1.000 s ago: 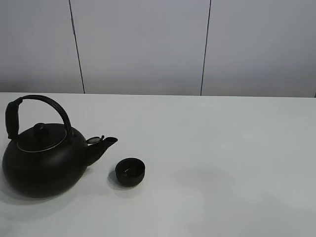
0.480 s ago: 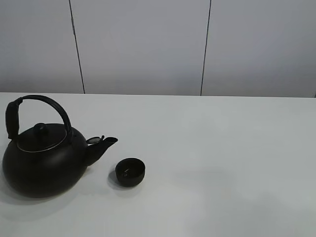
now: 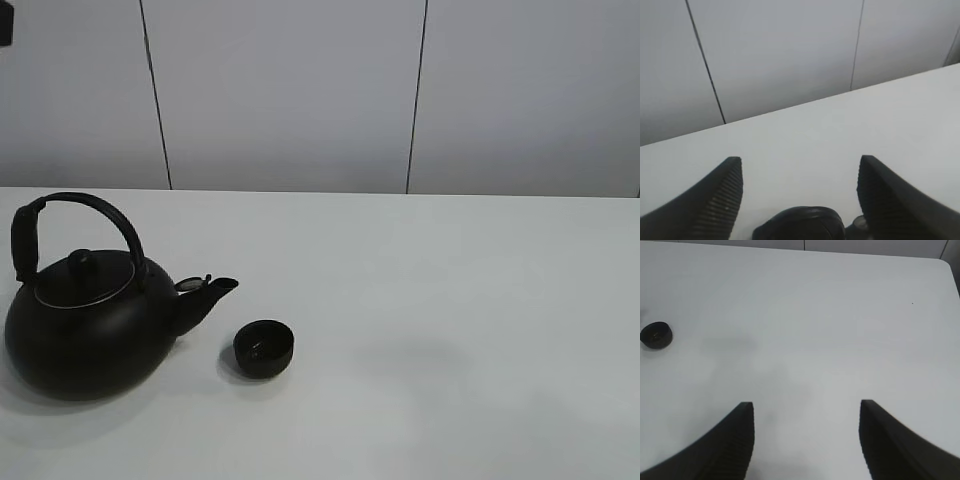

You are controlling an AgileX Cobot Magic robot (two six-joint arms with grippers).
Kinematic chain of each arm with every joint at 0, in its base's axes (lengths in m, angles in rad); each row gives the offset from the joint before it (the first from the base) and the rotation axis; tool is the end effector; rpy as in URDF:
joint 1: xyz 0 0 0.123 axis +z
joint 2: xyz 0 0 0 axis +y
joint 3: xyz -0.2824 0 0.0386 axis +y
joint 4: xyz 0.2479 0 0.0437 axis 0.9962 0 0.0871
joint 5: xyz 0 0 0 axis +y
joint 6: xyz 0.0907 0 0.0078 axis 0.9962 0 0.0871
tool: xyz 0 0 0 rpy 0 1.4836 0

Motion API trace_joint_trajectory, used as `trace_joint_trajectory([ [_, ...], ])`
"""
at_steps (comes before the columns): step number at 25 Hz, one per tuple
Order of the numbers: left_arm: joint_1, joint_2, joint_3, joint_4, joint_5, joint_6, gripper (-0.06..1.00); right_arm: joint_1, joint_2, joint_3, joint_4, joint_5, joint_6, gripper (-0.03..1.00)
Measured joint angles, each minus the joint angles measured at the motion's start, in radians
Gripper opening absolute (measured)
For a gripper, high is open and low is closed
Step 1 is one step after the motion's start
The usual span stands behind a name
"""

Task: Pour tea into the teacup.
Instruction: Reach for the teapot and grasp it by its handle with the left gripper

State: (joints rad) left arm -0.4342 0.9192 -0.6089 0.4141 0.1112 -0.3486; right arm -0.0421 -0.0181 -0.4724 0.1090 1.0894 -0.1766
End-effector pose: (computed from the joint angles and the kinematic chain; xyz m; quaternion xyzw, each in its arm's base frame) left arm 0.1786 -0.0783 0.3077 0.1872 0.7902 -0.0897 0.5766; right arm -0.0055 0.0090 0.2675 -0.0605 0.8596 -0.0010 0.5073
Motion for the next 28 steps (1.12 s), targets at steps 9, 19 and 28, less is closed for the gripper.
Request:
trace_joint_trajectory([
  [9,0.063,0.0,0.183,0.128,-0.207,-0.003,0.48,0.0,0.0,0.0,0.0,0.0,0.0,0.42],
  [19,0.226,0.0,0.292,0.07,-0.303,-0.004,0.48,0.0,0.0,0.0,0.0,0.0,0.0,0.42],
  [28,0.344,0.1,0.4,0.072,-0.611,0.034,0.48,0.0,0.0,0.0,0.0,0.0,0.0,0.42],
])
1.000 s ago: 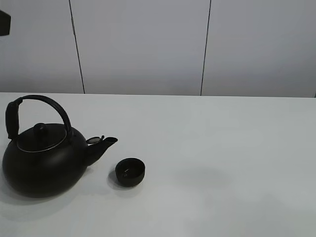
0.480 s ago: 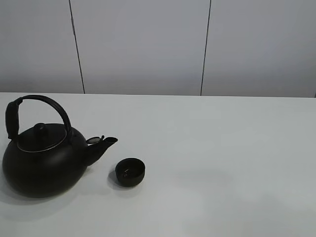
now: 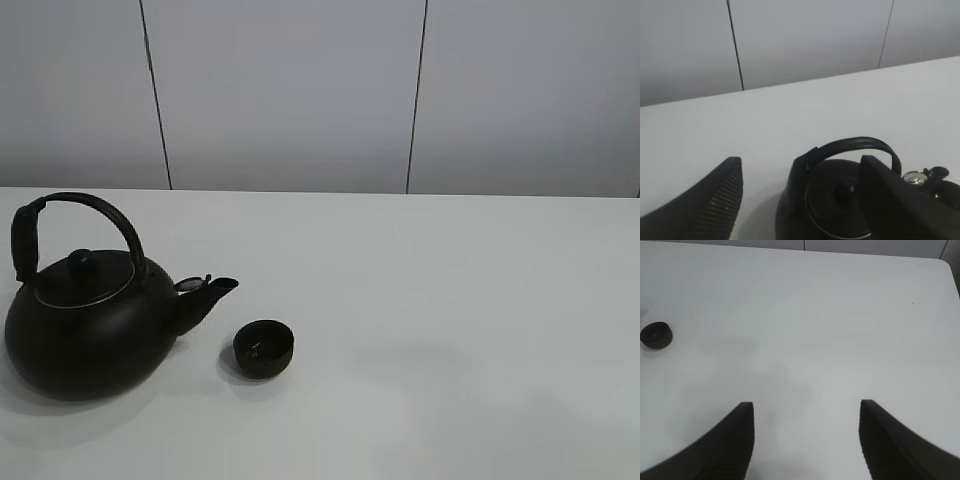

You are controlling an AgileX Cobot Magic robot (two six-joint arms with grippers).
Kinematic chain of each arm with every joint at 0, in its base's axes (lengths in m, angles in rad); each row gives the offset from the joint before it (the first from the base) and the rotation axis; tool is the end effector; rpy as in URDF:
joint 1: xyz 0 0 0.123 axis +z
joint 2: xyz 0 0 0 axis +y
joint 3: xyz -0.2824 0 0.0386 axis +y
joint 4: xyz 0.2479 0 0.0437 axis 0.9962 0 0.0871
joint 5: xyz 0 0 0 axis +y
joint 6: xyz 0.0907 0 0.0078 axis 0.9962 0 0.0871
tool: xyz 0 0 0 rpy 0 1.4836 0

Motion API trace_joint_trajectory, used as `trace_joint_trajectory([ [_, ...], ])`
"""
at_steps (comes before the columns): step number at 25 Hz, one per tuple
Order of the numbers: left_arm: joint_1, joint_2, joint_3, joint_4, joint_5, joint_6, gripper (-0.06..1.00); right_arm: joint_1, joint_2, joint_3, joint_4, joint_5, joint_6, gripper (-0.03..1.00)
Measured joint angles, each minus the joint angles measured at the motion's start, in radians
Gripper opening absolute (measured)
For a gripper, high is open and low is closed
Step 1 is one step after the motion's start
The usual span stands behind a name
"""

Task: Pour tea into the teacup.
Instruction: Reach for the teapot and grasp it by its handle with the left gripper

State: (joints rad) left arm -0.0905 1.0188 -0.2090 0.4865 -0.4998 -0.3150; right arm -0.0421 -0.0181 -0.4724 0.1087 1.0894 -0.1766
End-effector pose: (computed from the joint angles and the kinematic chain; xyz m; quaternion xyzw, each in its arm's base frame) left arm 0.1703 -0.0359 0.2103 0.1508 0.7801 -0.0811 0.6017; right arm -0.0055 0.0090 0.2675 -0.0605 0.8596 -0.0011 0.5073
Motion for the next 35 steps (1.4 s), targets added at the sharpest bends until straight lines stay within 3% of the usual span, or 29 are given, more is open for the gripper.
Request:
trace_joint_trajectory([
  [8,0.0,0.381,0.001,-0.01,-0.295,0.055,0.48,0.0,0.0,0.0,0.0,0.0,0.0,0.42],
  [16,0.0,0.645,-0.005,-0.156,-0.569,0.214,0.48,0.0,0.0,0.0,0.0,0.0,0.0,0.42],
  [25,0.0,0.763,-0.093,-0.202,-0.617,0.276,0.47,0.0,0.0,0.0,0.0,0.0,0.0,0.42],
  [35,0.0,0.766,-0.113,-0.183,-0.585,0.294,0.23,0.0,0.0,0.0,0.0,0.0,0.0,0.42],
])
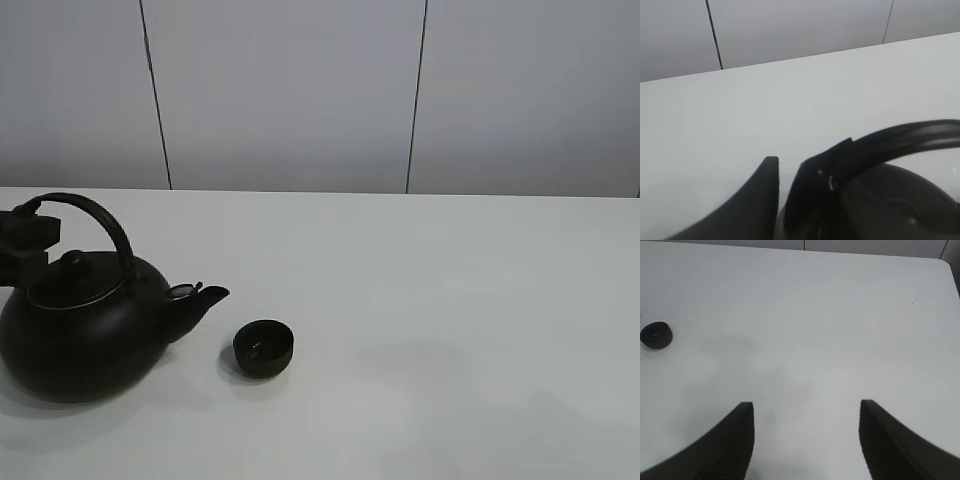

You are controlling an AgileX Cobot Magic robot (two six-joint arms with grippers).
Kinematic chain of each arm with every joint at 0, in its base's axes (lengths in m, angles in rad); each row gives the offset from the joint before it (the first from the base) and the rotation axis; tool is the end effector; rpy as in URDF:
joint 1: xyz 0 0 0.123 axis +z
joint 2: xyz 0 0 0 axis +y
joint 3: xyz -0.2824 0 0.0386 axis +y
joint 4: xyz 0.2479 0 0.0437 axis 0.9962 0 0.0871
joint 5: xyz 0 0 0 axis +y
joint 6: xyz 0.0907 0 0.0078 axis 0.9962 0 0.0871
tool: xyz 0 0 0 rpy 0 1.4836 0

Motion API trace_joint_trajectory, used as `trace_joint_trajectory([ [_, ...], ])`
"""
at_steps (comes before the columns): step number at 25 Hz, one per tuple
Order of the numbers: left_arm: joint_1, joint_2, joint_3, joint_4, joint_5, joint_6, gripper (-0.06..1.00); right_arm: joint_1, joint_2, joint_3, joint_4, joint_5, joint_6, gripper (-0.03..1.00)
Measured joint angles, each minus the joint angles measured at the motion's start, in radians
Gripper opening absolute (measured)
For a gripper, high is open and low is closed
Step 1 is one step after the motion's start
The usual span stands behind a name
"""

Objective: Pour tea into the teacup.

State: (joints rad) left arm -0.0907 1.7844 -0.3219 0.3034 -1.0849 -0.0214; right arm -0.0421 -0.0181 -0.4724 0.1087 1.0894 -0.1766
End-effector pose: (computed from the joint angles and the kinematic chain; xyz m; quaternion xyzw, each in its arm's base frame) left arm 0.2482 -0.0467 0.1222 0.1638 0.7876 -0.0980 0.5859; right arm -0.0055 0.0090 0.2675 -0.0605 0.8596 -0.0011 0.5073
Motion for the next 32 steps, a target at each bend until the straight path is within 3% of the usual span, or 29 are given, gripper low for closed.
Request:
trace_joint_trajectory([
  [4,0.0,0.0,-0.002,-0.014,0.008,0.021,0.13,0.0,0.0,0.0,0.0,0.0,0.0,0.42],
  [11,0.001,-0.005,-0.002,-0.013,0.009,0.021,0.13,0.0,0.0,0.0,0.0,0.0,0.0,0.42],
  [19,-0.047,-0.164,0.011,-0.037,0.116,-0.017,0.13,0.0,0.0,0.0,0.0,0.0,0.0,0.42],
  [25,-0.108,-0.288,0.011,-0.097,0.194,-0.027,0.13,0.0,0.0,0.0,0.0,0.0,0.0,0.42],
  [32,-0.252,-0.32,0.017,-0.27,0.266,-0.018,0.13,0.0,0.0,0.0,0.0,0.0,0.0,0.42],
])
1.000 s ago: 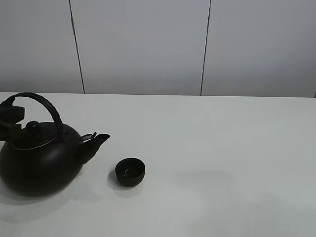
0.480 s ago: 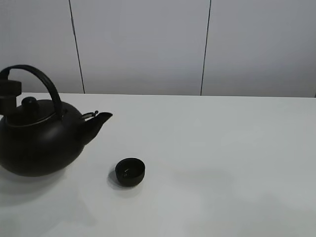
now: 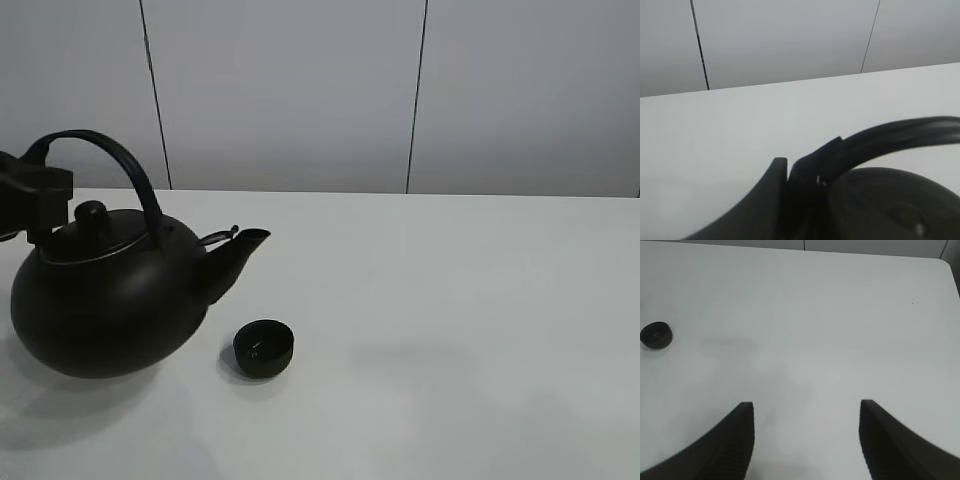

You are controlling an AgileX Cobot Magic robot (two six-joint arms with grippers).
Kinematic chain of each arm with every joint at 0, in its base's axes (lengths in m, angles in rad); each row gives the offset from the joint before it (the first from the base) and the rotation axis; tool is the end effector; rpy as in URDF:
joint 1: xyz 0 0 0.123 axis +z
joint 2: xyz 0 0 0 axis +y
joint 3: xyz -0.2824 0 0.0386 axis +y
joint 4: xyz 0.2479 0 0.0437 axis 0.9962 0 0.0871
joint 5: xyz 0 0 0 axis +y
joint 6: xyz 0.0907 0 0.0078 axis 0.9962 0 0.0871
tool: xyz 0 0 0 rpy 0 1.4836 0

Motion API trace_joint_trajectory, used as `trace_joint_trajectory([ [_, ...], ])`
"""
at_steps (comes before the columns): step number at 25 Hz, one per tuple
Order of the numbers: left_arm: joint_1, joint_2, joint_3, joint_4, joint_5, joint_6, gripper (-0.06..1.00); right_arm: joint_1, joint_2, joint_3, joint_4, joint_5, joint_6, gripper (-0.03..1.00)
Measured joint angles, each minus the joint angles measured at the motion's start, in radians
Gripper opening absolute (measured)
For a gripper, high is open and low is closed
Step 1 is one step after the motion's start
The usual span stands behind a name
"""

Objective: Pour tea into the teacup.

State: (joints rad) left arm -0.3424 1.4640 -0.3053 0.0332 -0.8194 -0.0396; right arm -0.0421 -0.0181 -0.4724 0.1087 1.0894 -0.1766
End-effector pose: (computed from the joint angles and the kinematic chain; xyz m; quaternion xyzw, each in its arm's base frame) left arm 0.2213 -0.0812 0.1754 0.1354 0.7788 -0.1189 0.6009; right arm -0.0055 0.0090 0.2675 -0.0605 0.8596 -0.0011 0.5073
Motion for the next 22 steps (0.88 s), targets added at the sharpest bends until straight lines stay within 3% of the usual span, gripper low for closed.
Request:
trace_joint_trajectory([
  [6,-0.115,0.0,-0.005,-0.169,0.012,0.143,0.13,0.0,0.0,0.0,0.0,0.0,0.0,0.42],
  [12,-0.148,0.0,-0.049,-0.285,0.032,0.365,0.12,0.0,0.0,0.0,0.0,0.0,0.0,0.42],
  [15,-0.148,0.0,-0.065,-0.312,0.047,0.429,0.12,0.0,0.0,0.0,0.0,0.0,0.0,0.42],
  [22,-0.148,0.004,-0.076,-0.319,0.057,0.441,0.12,0.0,0.0,0.0,0.0,0.0,0.0,0.42],
])
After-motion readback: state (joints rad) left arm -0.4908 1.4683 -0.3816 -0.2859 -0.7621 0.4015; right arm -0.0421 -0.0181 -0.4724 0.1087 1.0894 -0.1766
